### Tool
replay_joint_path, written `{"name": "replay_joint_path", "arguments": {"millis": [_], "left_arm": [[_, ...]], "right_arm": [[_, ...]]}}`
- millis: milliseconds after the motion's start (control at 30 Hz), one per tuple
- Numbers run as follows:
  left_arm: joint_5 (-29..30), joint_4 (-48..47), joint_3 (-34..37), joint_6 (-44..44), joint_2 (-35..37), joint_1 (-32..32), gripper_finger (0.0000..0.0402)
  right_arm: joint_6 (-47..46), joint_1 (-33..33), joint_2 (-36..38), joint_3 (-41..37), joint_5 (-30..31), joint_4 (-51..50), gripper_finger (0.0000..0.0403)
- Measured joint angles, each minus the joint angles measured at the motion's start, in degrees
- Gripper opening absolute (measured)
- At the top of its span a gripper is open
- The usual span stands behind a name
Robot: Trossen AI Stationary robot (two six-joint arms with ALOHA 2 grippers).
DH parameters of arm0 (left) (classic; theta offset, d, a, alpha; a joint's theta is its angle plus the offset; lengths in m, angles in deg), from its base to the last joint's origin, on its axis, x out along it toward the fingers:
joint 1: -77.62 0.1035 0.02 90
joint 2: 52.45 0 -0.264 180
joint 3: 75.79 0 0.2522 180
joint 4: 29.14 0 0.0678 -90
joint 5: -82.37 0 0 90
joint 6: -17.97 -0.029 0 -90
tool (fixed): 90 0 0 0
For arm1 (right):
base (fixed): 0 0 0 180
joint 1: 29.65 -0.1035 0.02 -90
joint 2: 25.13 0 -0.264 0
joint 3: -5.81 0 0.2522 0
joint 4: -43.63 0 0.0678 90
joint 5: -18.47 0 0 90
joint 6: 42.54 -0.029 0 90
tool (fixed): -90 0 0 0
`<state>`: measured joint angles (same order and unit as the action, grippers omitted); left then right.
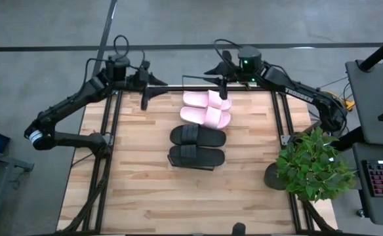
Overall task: Pick and place slides into the shelf
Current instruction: Return to Home Position
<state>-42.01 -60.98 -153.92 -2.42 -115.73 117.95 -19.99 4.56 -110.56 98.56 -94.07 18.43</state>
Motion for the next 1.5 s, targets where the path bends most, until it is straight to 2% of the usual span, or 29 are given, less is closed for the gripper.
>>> {"name": "replay_joint_path", "arguments": {"millis": [133, 200, 367, 533, 567, 667, 800, 1000, 1100, 1167, 1300, 1367, 1500], "left_arm": [[6.65, 5.44, 5.76, 3.68, 3.31, -6.31, 0.0036], [9.90, 10.47, 9.79, 4.13, 5.93, -10.43, 0.0010], [20.26, 20.97, 19.79, 7.08, 13.44, -21.73, 0.0009], [39.42, 23.00, 29.39, 9.35, 22.07, -32.17, 0.0001], [41.81, 24.31, 31.56, 9.89, 23.45, -34.15, 0.0001], [44.25, 28.79, 36.63, 11.59, 26.80, -39.37, 0.0000], [50.38, 31.84, 39.48, 12.37, 28.74, -45.93, 0.0000], [61.26, 25.35, 40.10, 7.41, 30.83, -53.57, 0.0000], [62.63, 21.08, 40.22, 6.28, 35.09, -54.11, 0.0000], [62.38, 17.79, 40.45, 6.54, 40.46, -54.11, 0.0000], [57.98, 11.32, 40.80, 8.26, 49.96, -54.11, 0.0000], [57.55, 11.15, 40.96, 7.70, 53.56, -54.09, 0.0000], [56.89, 3.90, 41.28, 8.26, 60.29, -54.10, 0.0000]], "right_arm": [[0.84, -0.36, 1.66, -0.89, -0.06, -0.98, 0.0086], [1.67, -0.30, 1.86, -1.30, 0.12, -1.28, 0.0080], [2.99, -0.07, 2.08, -1.63, 0.46, -2.09, 0.0068], [3.60, 0.08, 2.09, -2.18, 0.73, -2.09, 0.0063], [4.13, 0.08, 2.10, -2.24, 0.72, -2.08, 0.0064], [5.87, 0.05, 2.08, -2.30, 1.74, -1.92, 0.0065], [6.01, 0.06, 2.10, -2.30, 4.41, -1.05, 0.0065], [5.94, 0.05, 2.08, -2.47, 4.64, -1.48, 0.0065], [5.06, 0.03, 2.06, -3.01, 4.61, -1.57, 0.0065], [4.50, 0.03, 2.06, -3.60, 4.61, -1.60, 0.0066], [4.65, 0.04, 1.93, -4.81, 4.61, -1.69, 0.0066], [4.89, 0.03, 1.90, -5.26, 4.61, -1.64, 0.0066], [5.34, 0.06, 1.73, -5.94, 4.61, -1.62, 0.0066]]}}
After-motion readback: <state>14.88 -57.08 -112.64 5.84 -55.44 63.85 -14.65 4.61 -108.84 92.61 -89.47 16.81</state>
